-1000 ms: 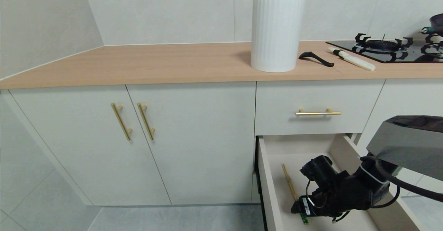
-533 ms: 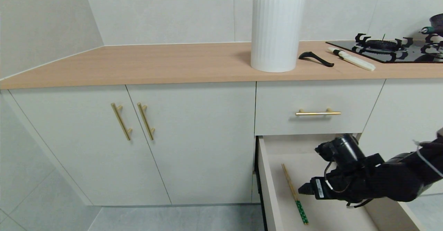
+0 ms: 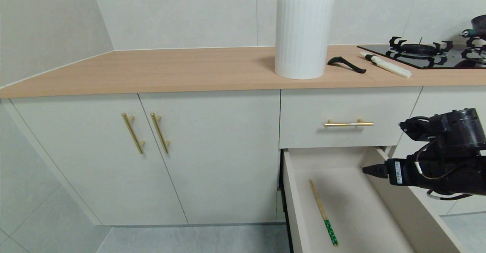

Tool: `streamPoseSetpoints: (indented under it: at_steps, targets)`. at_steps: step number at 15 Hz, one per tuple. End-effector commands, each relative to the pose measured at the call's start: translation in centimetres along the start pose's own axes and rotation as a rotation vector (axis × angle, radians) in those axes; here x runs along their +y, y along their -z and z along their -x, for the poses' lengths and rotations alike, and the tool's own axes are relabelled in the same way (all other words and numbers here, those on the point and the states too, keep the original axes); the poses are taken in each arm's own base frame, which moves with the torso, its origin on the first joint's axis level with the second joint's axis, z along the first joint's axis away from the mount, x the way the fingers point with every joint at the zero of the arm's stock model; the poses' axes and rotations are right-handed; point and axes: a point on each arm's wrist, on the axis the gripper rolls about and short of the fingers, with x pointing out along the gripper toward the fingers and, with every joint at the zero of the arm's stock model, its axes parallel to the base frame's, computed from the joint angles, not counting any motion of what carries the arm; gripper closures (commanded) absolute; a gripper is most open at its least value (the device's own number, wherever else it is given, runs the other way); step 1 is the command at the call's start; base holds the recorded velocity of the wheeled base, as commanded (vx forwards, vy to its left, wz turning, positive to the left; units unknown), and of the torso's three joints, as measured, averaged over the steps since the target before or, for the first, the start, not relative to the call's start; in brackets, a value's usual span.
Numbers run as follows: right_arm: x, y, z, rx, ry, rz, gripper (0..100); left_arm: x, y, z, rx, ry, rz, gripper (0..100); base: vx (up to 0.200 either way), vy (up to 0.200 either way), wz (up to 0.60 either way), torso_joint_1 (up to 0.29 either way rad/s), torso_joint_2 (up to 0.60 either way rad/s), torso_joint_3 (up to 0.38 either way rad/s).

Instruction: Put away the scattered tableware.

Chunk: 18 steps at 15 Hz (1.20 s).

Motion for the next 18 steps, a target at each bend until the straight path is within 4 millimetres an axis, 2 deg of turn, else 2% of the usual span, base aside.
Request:
streamPoseSetpoints:
  at_steps: [1, 5, 8, 18]
  targets:
    - [-0.22, -0.55, 1.28, -0.049, -0.002, -0.008, 0, 0.0, 0.01, 0.0, 0.001, -0.002, 0.002, 0, 0.0, 0.0, 0.0, 0.0, 0.0, 0.0]
    - [-0.26, -0.46, 1.62, -0.056, 0.003, 0.025, 0, 0.0, 0.01, 0.0, 0.001, -0.002, 0.0, 0, 0.0, 0.0, 0.0, 0.007, -0.03, -0.014]
    - [-0.27, -0.46, 1.62, -0.056, 0.004, 0.027, 0, 0.0, 0.01, 0.0, 0.001, 0.001, 0.0, 0, 0.0, 0.0, 0.0, 0.072, -0.25, -0.263]
    - [-0.21, -0.29, 1.43, -0.045, 0.004, 0.029, 0, 0.0, 0.01, 0.0, 0.001, 0.001, 0.0, 0, 0.0, 0.0, 0.0, 0.147, -0.48, -0.303]
